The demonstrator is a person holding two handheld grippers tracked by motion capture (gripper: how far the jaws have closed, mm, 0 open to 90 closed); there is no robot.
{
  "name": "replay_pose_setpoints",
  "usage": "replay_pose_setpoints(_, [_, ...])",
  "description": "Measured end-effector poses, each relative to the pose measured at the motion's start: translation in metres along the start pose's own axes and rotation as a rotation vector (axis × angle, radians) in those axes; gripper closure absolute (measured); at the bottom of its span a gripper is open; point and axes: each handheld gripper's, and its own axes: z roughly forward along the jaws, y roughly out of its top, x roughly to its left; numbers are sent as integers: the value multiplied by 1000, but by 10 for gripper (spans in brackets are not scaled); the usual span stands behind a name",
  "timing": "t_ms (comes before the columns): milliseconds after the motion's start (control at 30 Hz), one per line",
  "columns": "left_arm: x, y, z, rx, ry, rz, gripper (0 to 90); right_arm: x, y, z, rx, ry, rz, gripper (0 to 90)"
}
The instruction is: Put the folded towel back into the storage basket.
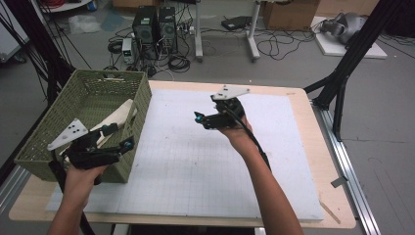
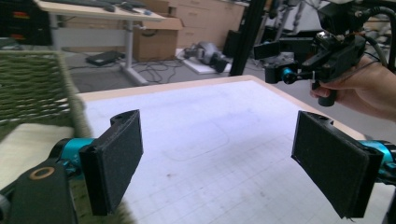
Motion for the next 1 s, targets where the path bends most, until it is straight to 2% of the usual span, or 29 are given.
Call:
replay_pose_setpoints(367, [-24,-12,39,0,-147,72,165,-19,-60,-84,-10,-142,70,164])
replay_pose_setpoints(467, [-28,-19,50,23,-195,70,167,-21,-79,-103,-3,-182,84,163])
replay_pose_setpoints(500, [-29,-22,54,37,-211,73,173,-21,-92,-114,9,-206,89,163])
replay_pose_setpoints(600, [-33,-30,64,53,-227,90,173,-20,-102,-123,16,-230,87,161])
replay_pose_setpoints(700, [-37,-37,73,50,-242,89,173,-18,-116,-135,10,-252,102,160])
replay_pose_setpoints(867, [-41,-46,83,44,-238,105,172,-13,-132,-150,5,-290,130,159])
replay_pose_setpoints(933, [-43,-50,87,47,-232,106,170,-11,-139,-156,5,-308,125,159])
replay_pose_setpoints(1000, [-44,-55,90,54,-223,125,171,-10,-144,-160,2,-315,136,159])
